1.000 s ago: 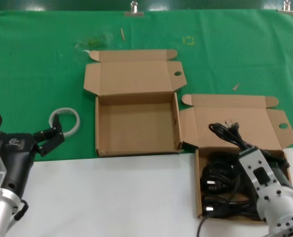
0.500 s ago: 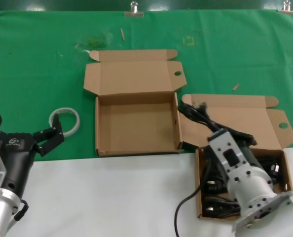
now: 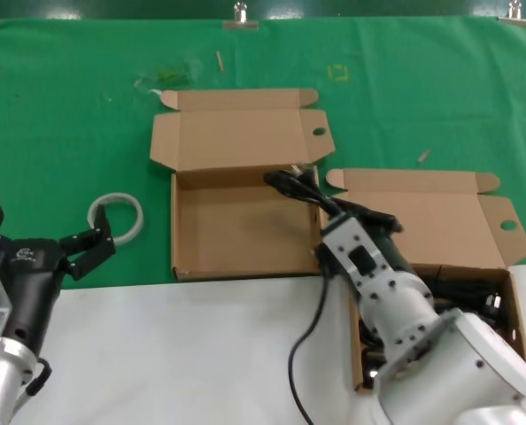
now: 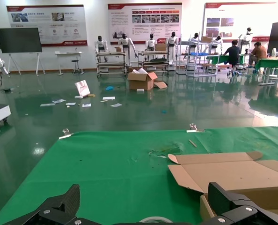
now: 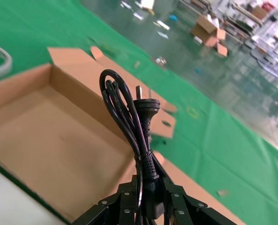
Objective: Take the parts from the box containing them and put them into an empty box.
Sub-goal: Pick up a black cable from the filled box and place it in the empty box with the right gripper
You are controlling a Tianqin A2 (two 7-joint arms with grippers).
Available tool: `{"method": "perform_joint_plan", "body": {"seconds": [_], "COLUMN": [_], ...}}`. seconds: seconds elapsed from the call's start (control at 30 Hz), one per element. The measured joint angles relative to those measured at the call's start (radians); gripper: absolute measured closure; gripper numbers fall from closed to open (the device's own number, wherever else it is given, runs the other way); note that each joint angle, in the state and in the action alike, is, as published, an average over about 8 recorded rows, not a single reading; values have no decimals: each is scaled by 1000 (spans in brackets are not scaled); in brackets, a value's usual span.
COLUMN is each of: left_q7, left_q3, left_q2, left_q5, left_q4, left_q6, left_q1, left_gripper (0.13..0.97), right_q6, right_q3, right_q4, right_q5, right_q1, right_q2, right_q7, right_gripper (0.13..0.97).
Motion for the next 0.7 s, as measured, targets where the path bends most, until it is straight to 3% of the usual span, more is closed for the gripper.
{"method": "perform_joint_plan", "body": {"seconds": [0.37, 0.7], "left_q7": [0, 0], "left_q3": [0, 0], "left_q2": [0, 0], "left_q5": [0, 0], "left_q4": [0, 0], "left_q6": [0, 0], "left_q1": [0, 0], "left_gripper": [132, 132], "right_q6": [-73, -93], "right_q3": [-189, -241], "right_q4": [-121, -164], "right_q5": [0, 0], "right_q1": [146, 165], "right_q2": [2, 2], "right_q7": [122, 170], "right_gripper": [863, 863]}}
